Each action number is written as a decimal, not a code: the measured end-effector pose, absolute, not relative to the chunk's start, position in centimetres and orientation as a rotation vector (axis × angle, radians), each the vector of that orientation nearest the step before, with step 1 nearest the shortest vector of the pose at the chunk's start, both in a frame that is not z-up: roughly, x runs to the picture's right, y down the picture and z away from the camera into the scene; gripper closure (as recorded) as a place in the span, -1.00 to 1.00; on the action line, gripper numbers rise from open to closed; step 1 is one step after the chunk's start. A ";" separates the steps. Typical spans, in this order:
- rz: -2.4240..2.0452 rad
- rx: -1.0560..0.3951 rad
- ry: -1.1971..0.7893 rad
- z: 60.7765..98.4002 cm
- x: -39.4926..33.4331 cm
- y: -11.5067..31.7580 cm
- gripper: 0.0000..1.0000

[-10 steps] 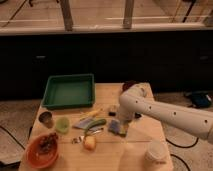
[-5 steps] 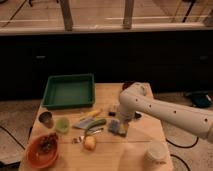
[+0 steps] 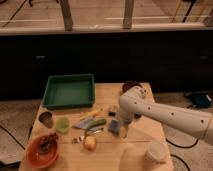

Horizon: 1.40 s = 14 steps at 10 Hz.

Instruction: Wipe tray with sponge

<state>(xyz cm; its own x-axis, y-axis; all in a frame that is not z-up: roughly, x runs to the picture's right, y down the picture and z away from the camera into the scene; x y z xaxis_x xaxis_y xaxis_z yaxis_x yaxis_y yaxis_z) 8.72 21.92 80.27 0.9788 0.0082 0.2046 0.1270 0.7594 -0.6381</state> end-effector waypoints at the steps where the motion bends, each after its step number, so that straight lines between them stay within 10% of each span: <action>1: -0.065 -0.707 -0.201 80.8 8.6 22.2 -0.36; 6: -0.061 -0.709 -0.197 80.9 8.4 22.2 -0.12; 11: -0.075 -0.670 -0.220 78.7 8.7 18.5 0.89; 14: -0.056 -0.662 -0.217 79.5 8.9 18.7 0.80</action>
